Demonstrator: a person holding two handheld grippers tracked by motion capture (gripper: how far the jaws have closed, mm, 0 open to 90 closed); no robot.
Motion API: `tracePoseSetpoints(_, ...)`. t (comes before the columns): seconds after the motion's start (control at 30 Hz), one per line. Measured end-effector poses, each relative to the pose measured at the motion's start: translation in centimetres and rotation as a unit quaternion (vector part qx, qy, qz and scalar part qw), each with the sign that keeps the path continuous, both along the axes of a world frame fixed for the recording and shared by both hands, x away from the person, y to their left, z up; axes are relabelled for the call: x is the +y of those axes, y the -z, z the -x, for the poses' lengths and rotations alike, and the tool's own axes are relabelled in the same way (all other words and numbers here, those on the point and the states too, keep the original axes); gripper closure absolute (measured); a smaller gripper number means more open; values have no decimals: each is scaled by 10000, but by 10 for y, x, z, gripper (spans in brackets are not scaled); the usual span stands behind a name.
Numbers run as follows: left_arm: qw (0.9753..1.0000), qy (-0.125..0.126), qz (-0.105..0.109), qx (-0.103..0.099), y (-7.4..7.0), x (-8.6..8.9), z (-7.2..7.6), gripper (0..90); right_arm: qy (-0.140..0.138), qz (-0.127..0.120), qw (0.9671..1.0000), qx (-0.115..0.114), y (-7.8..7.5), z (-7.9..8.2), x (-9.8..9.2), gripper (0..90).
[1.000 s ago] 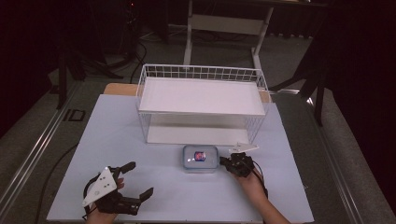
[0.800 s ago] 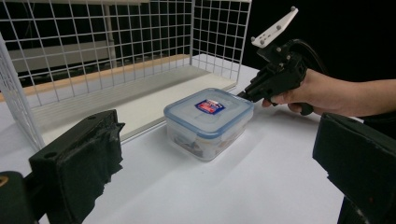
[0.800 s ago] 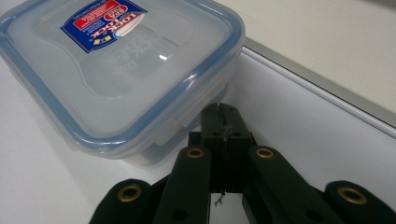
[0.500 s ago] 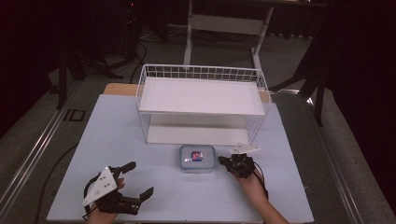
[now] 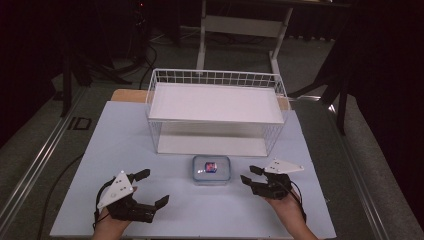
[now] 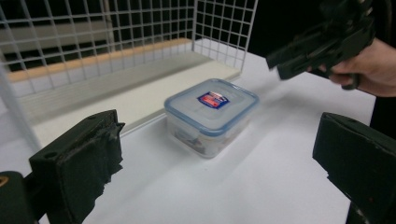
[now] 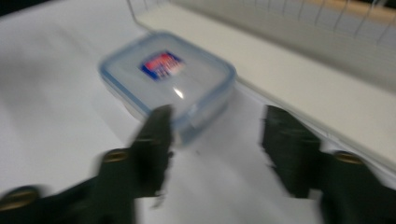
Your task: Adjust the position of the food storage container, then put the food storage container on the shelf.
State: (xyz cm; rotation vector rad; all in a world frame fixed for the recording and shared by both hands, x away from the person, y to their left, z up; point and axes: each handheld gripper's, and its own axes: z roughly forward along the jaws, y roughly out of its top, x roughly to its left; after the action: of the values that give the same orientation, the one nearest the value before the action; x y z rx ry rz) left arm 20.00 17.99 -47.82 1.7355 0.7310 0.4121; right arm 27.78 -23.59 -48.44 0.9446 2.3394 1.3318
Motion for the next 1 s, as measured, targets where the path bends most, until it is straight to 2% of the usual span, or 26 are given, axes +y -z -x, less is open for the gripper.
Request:
tracePoseSetpoints(0.03,9999,131,-62,2,-2,-5,-4,22,-79,-115,9999,-43,-3,2,0,306)
tracePoseSetpoints(0.07,9999,131,-62,2,-2,-5,-4,22,-79,-115,9999,-43,-3,2,0,306)
tracePoseSetpoints(0.1,9999,153,-66,-8,-3,-8,-5,22,-235,-118,9995,-145,-9,6,3,198)
tracePoseSetpoints(0.2,9995,325,12,-1,-11,-18,-14,22,-254,-180,9989,-358,-16,11,7,141)
tracePoseSetpoints(0.23,9993,362,84,72,-13,-20,-16,22,-209,-136,9983,-526,-19,13,11,162)
tracePoseSetpoints(0.27,9993,362,84,72,-13,-20,-16,22,-195,-99,9985,-505,-19,12,12,170)
tracePoseSetpoints(0.3,9983,478,238,230,-17,-24,-22,22,-184,-72,9988,-448,-21,11,14,171)
tracePoseSetpoints(0.37,9981,502,219,295,-20,-28,-26,22,-189,-75,9984,-525,-21,11,16,219)
tracePoseSetpoints(0.4,9979,537,102,333,-23,-35,-31,22,-175,-46,9982,-570,-21,10,17,215)
tracePoseSetpoints(0.43,9979,537,102,333,-23,-35,-31,22,-175,-46,9982,-570,-21,10,17,215)
tracePoseSetpoints(0.47,9981,515,31,344,-24,-40,-34,22,-183,-120,9986,-481,-21,10,18,215)
tracePoseSetpoints(0.5,9980,505,1,368,-24,-42,-36,21,-147,-169,9993,-298,-21,8,19,215)
tracePoseSetpoints(0.6,9977,466,-59,485,-23,-51,-44,18,-13,6,9999,-162,-18,4,24,196)
tracePoseSetpoints(0.63,9972,425,-73,609,-20,-55,-49,7,-33,-15,9999,-134,-17,2,25,182)
tracePoseSetpoints(0.73,9967,377,-127,710,-18,-58,-55,3,19,-113,9999,-43,-16,-4,26,140)
tracePoseSetpoints(0.77,9952,342,-91,907,-16,-60,-63,3,56,-153,9999,32,-16,-6,26,141)
tracePoseSetpoints(0.8,9952,342,-91,907,-16,-60,-63,3,56,-153,9999,32,-16,-6,26,141)
tracePoseSetpoints(0.83,9948,305,-102,964,-15,-62,-66,3,166,-179,9995,199,-16,-12,27,133)
tracePoseSetpoints(0.87,9945,290,-87,1004,-14,-63,-70,3,189,-210,9993,250,-15,-14,27,122)
tracePoseSetpoints(0.93,9925,247,-25,1198,-12,-67,-77,3,249,-215,9990,299,-15,-18,28,118)
tracePoseSetpoints(0.97,9911,231,40,1312,-11,-68,-82,3,356,-301,9976,511,-13,-24,29,112)
tracePoseSetpoints(1.0,9905,129,11,1370,-9,-70,-87,3,396,-284,9974,539,-13,-25,29,111)
